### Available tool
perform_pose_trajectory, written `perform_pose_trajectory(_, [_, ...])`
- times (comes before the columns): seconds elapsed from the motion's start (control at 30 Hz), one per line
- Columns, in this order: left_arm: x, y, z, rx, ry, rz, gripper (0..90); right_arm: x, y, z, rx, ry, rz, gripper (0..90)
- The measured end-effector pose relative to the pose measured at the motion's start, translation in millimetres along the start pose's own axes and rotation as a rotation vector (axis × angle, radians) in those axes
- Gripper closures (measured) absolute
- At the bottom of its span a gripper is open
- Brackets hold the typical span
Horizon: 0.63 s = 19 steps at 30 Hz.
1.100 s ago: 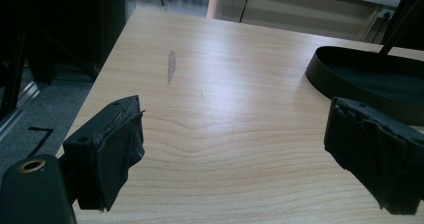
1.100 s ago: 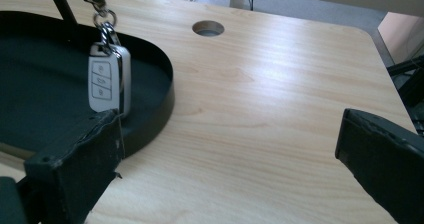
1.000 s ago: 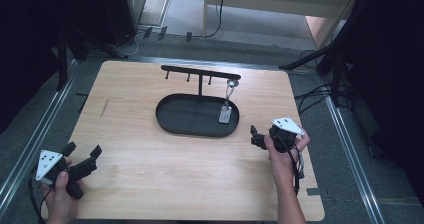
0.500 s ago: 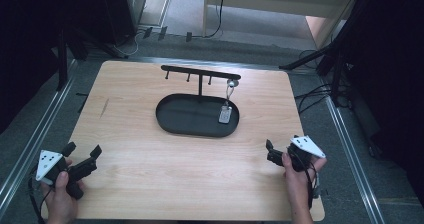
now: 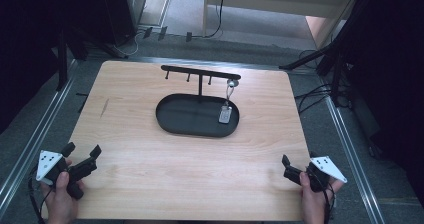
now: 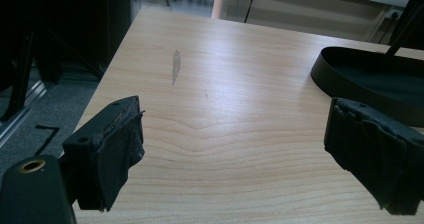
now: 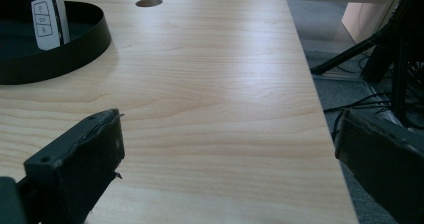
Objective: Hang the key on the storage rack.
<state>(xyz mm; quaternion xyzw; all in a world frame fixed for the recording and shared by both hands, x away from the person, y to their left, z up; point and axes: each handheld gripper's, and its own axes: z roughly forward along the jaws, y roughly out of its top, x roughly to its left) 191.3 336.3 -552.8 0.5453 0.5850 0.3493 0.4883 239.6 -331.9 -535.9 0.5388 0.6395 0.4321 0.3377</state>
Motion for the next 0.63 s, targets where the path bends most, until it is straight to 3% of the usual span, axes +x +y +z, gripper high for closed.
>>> perform_pose_trajectory(0.17, [-2.0,0.1,1.0,0.006,-0.002,0.015,9.1,-12.8,-10.1,-13.4,-0.023,0.01,0.031,0.0])
perform_pose_trajectory(0.63, [-3.4,0.1,1.1,0.011,0.017,0.019,9.1,-13.9,-15.6,-14.1,-0.041,0.044,0.012,0.0])
